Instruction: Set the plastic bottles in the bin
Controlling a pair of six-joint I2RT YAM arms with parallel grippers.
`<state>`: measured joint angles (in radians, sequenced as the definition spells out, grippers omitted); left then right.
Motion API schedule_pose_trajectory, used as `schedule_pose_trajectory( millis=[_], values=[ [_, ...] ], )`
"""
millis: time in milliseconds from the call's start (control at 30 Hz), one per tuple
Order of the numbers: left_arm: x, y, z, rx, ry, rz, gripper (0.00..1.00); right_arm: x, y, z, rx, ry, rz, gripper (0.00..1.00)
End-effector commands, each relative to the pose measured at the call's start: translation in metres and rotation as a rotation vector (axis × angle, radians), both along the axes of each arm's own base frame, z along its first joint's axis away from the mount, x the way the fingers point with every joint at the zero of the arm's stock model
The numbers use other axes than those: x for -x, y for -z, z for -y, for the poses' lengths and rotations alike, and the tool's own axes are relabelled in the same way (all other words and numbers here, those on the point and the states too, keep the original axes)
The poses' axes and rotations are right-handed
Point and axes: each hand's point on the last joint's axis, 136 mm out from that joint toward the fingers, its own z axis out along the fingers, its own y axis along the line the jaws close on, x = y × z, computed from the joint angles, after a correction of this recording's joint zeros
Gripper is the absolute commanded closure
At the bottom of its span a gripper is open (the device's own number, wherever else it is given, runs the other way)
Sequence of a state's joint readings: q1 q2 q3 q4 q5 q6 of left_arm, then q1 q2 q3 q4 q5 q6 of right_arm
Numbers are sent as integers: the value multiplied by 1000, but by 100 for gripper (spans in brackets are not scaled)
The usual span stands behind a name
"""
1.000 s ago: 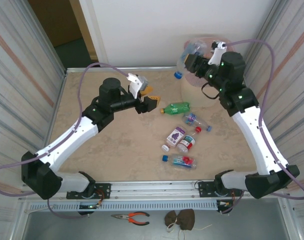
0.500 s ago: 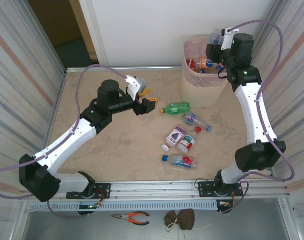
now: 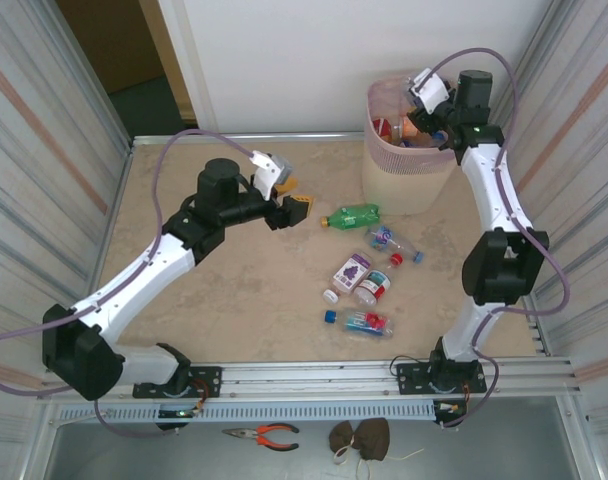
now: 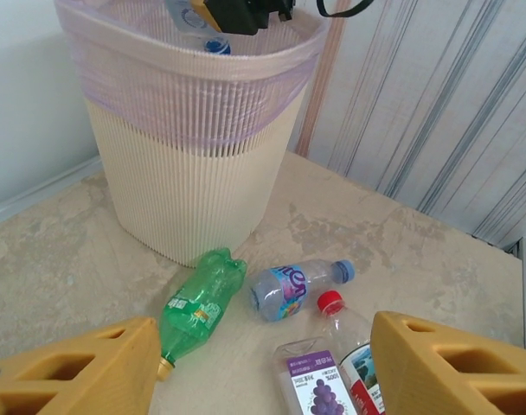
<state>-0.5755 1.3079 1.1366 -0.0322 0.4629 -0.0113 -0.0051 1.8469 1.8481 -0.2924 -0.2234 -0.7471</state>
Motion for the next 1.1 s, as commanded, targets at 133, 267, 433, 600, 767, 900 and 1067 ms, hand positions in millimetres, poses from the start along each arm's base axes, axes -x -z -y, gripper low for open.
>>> schedule_pose_trajectory(
  millis=[133,267,433,600,767,900,1067],
  values=[
    [-21,6,7,-21,22,-8,35,-32,-8,5,220,-47,86,43],
    [-32,14,8,-20,24,-31,35,-44,7,7,271,-49,71,42],
    [-39,19,9,-19,29,-47,35,-51,28,5,320,-59,28,39],
    [-39,20,8,-17,29,-56,35,-43,30,-1,297,-72,5,27],
    [-35,17,6,-10,27,-54,35,-27,13,-11,242,-99,5,20],
    [-31,14,3,2,21,-50,35,-13,-4,-17,184,-118,8,19],
    [-28,13,1,13,16,-52,35,-4,-26,-18,45,-77,21,25]
  ],
)
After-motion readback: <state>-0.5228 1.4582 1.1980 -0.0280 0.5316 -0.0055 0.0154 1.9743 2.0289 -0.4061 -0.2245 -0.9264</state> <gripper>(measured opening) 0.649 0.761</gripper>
